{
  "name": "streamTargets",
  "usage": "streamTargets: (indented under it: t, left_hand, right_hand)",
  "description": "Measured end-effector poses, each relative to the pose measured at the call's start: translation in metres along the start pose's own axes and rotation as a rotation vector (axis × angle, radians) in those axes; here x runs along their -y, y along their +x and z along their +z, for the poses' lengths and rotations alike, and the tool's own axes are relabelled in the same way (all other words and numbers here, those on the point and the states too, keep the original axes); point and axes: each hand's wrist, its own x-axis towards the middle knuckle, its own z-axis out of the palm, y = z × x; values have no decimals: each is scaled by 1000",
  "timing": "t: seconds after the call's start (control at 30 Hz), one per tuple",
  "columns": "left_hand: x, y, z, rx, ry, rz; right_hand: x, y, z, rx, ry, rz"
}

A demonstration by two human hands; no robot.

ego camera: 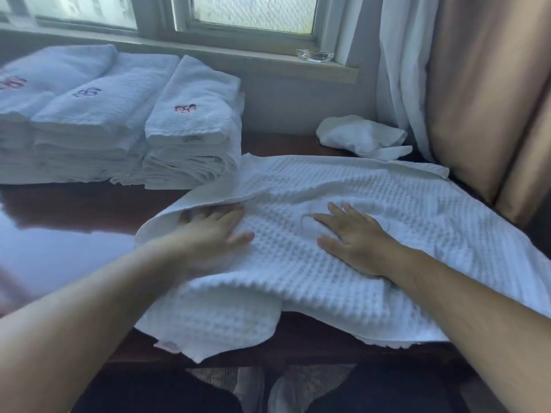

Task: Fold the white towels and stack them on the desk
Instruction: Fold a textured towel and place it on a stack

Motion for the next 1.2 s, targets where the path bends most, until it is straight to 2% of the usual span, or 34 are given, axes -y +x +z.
streamTargets:
  t: [0.13,0.3,0.4,0.47,0.57,0.63,0.8,1.03,1.1,1.17,1.2]
  left_hand:
    - [1,-14,11,-109,82,16]
    - [-2,-11,-11,-111,50,-19]
    - [-13,12,-22,-366,26,-94]
    - [-17,29,-23,-511,9,-159]
    - [-11,45,-17,-538,13,-204]
    - [-2,53,-5,-638,-9,-190]
    - [14,69,0,-869,-134,-86]
    - [20,66,-12,-721,-207,-87]
    - [19,62,-17,-688,-215,-40]
    - [26,57,-20,-698,-213,-7]
    - [31,51,-23,-725,-228,22]
  right_hand:
    - [14,-5,-1,-55,11,74]
    - [27,14,-22,-300,54,78]
    - [24,32,-24,-355,56,124]
    - [25,45,-21,-322,53,164]
    - [29,65,-13,-90,46,267]
    - [31,74,-4,13,42,311]
    - [30,84,2,-46,15,341]
    - [34,87,1,-171,-2,307]
    - [43,84,-4,-218,-117,296]
    - [60,80,-8,-313,-166,181]
    - [72,77,-8,-358,-83,87]
